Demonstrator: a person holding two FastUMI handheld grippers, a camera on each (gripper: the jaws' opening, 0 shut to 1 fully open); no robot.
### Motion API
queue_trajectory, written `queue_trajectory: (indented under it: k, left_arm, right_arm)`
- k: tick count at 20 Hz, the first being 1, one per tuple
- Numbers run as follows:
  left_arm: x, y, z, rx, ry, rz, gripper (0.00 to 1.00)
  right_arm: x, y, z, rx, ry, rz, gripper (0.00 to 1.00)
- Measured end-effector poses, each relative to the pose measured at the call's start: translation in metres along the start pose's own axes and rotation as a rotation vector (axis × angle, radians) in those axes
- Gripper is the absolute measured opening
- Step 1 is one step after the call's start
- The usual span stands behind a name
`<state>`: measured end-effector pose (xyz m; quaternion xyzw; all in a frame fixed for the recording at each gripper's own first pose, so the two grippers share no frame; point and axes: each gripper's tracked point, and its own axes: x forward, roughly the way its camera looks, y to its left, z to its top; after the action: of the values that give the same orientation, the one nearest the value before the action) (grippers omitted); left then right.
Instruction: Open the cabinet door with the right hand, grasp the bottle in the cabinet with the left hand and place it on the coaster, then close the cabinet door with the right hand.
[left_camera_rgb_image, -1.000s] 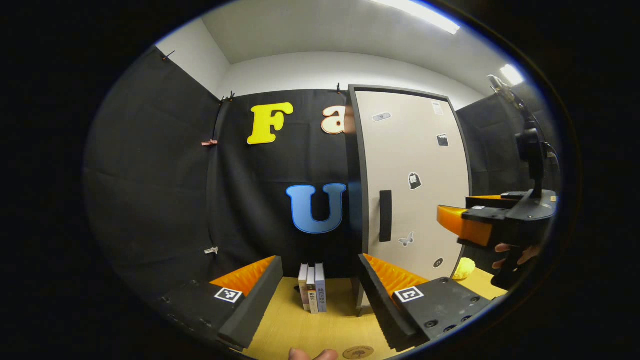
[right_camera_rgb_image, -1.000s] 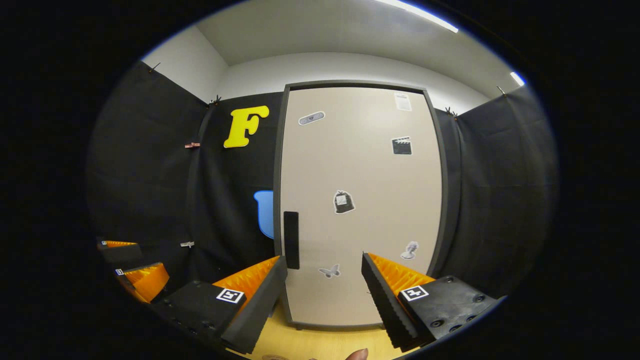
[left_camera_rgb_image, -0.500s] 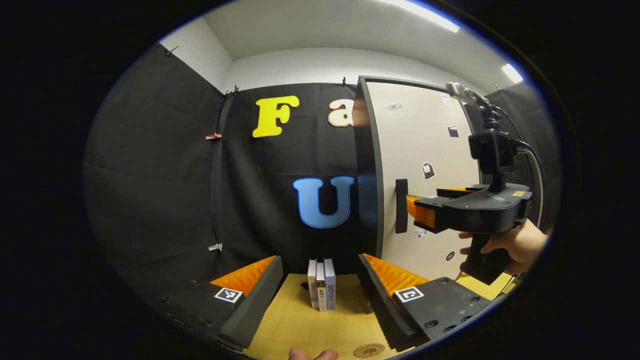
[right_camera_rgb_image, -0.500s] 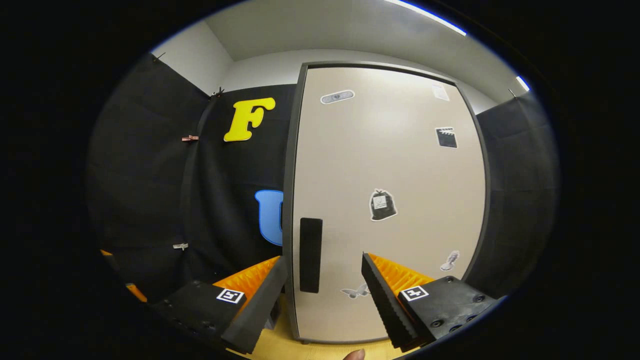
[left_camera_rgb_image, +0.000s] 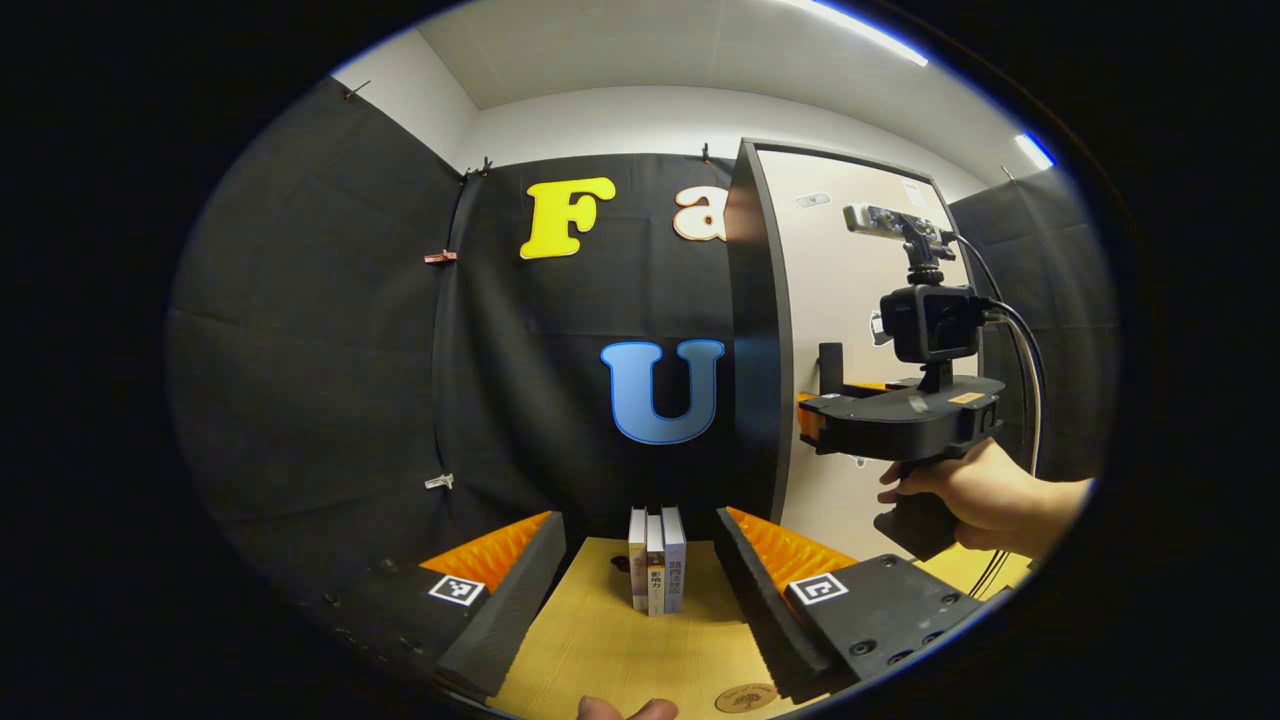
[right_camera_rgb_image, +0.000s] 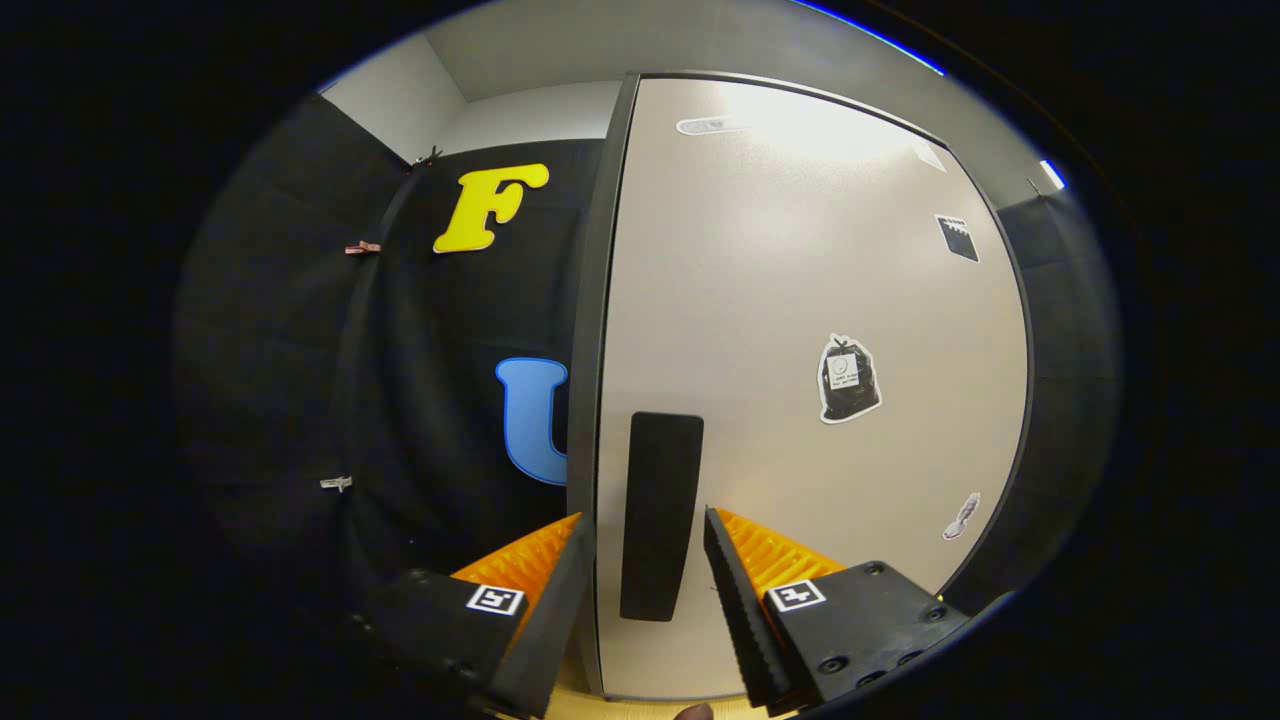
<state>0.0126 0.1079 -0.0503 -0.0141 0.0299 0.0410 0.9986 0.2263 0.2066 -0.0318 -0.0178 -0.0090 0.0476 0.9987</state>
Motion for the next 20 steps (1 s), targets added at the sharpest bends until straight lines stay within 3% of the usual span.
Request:
queue_trajectory:
  k: [1, 2, 4, 6, 12, 20]
  left_arm:
    - [-0.001, 0.002, 0.0, -0.001, 0.0, 0.004, 0.95]
    - [-0.003, 0.004, 0.0, -0.004, 0.0, 0.008, 0.95]
    - [-0.006, 0.006, 0.0, -0.005, -0.003, 0.012, 0.95]
    - [-0.008, 0.007, -0.001, -0.006, -0.001, 0.017, 0.95]
    - [-0.02, 0.005, 0.001, -0.014, -0.005, 0.022, 0.95]
    - [-0.038, -0.009, 0.011, -0.01, -0.021, 0.023, 0.95]
  right_arm:
    - [0.003, -0.002, -0.002, -0.002, 0.002, -0.013, 0.57]
    - [0.006, 0.001, -0.002, 0.023, 0.008, -0.011, 0.48]
    - [0.007, -0.004, -0.005, 0.097, 0.022, -0.016, 0.45]
    - [0.005, -0.002, -0.002, 0.105, 0.032, 0.007, 0.24]
    - [-0.007, -0.001, -0.002, 0.1, 0.065, 0.048, 0.21]
    - [-0.058, -0.006, 0.003, 0.132, 0.091, 0.145, 0.21]
